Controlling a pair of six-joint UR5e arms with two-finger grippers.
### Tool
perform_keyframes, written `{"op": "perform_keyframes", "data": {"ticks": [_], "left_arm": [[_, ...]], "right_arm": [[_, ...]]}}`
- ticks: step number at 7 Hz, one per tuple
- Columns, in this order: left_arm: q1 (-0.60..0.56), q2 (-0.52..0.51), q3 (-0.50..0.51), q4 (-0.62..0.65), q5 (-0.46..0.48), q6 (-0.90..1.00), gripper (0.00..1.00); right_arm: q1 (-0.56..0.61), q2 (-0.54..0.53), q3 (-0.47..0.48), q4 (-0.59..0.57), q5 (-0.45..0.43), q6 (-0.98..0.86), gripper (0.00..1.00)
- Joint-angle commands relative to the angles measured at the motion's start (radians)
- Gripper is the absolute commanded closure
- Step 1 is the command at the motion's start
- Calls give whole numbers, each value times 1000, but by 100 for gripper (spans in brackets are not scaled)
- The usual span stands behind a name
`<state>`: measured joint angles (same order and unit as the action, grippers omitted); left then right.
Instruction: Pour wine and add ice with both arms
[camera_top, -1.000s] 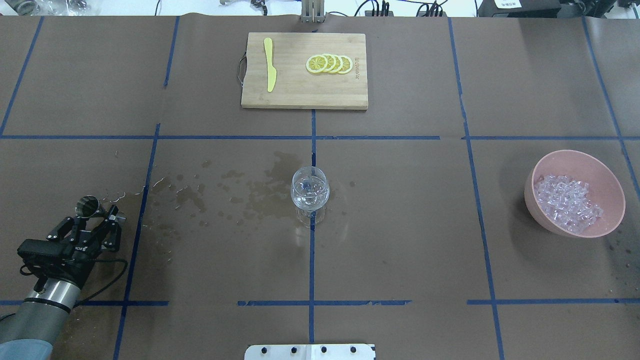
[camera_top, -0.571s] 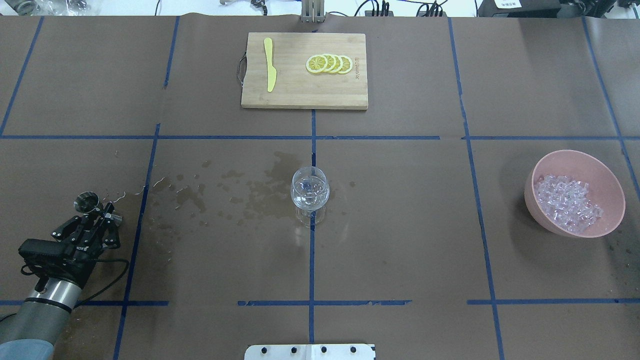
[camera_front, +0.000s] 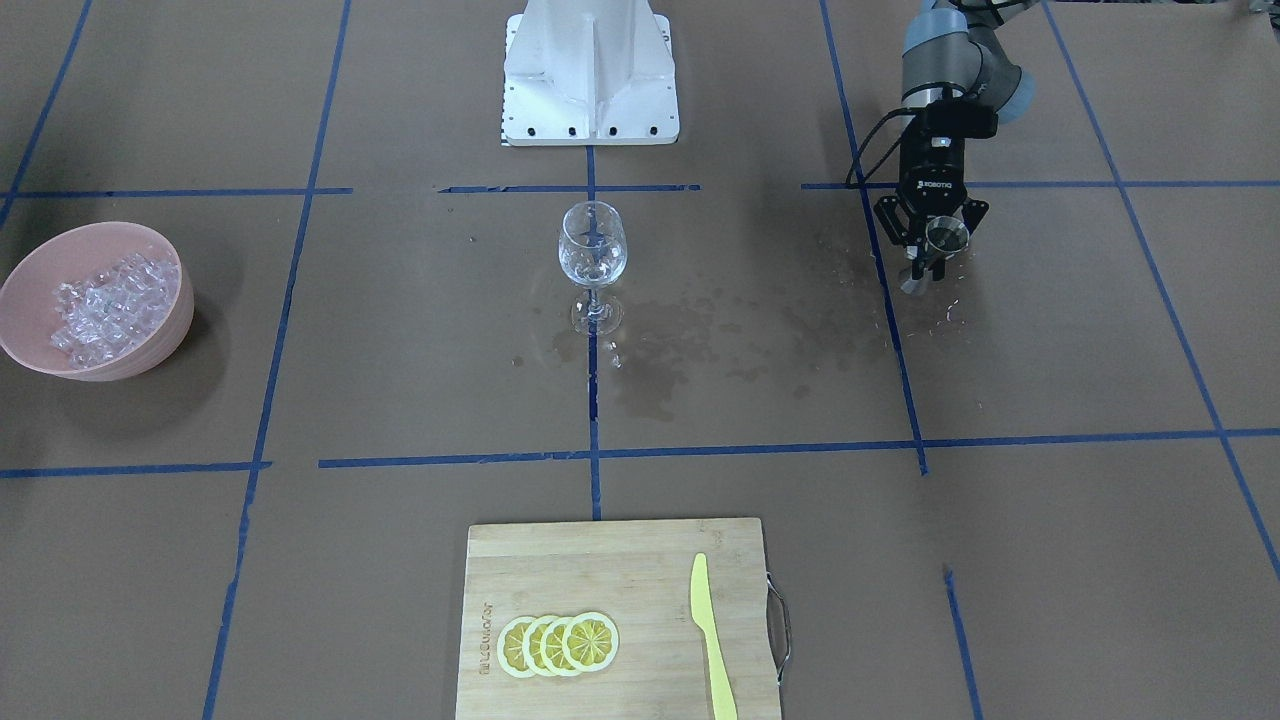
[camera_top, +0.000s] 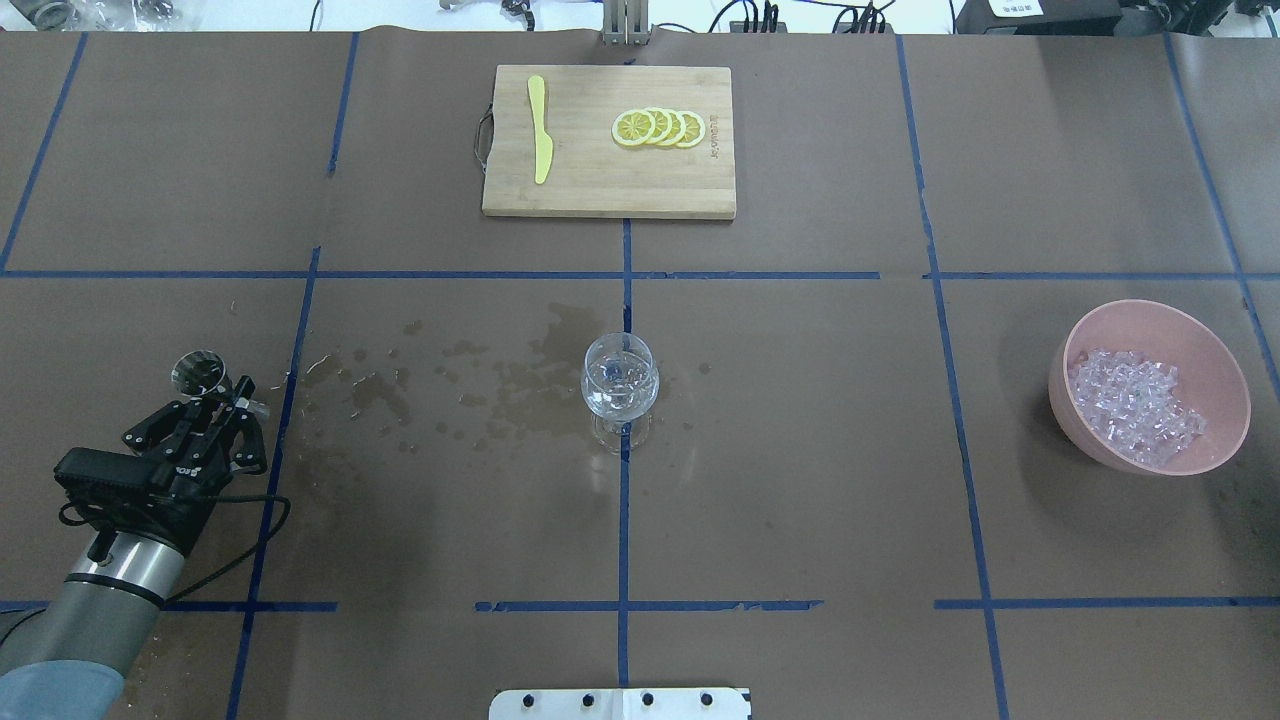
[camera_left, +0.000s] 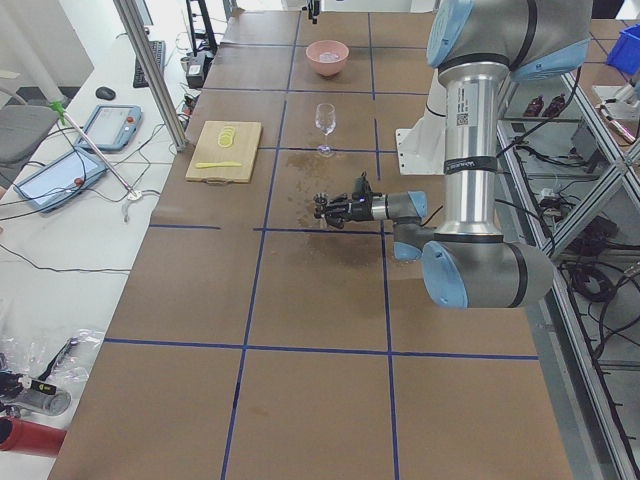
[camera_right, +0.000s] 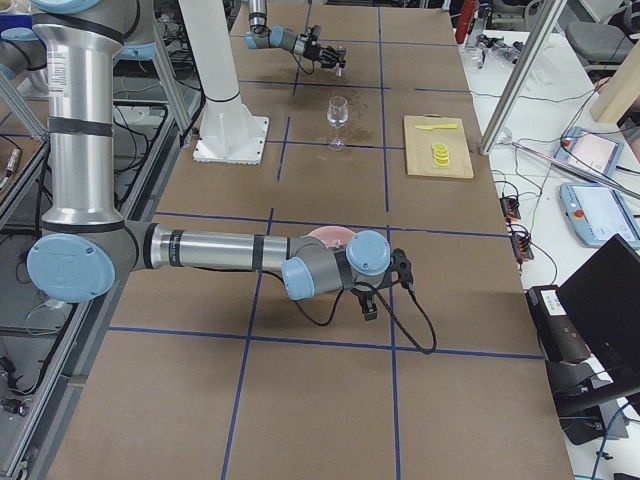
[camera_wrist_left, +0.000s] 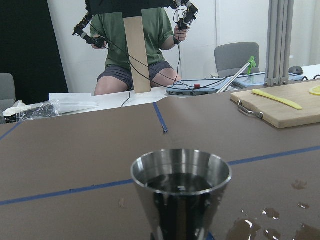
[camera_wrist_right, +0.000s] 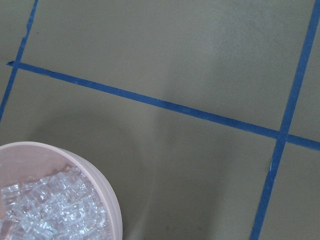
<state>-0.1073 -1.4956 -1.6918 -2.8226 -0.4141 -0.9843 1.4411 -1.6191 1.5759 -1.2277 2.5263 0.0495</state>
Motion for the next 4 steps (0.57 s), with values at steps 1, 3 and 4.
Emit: {"op": "perform_keyframes", "data": {"ticks": [1,3,4], "left_arm": [[-3,-150,-11,2,-5,115,100],[-23,-257,-14,5,-38,153,100],[-28,-311,-17,3,-43,220,100]], "right_arm": [[-1,1,7,1,3,18,0],[-2,1,6,-1,3,19,0],[-2,1,7,1,3,18,0]]}}
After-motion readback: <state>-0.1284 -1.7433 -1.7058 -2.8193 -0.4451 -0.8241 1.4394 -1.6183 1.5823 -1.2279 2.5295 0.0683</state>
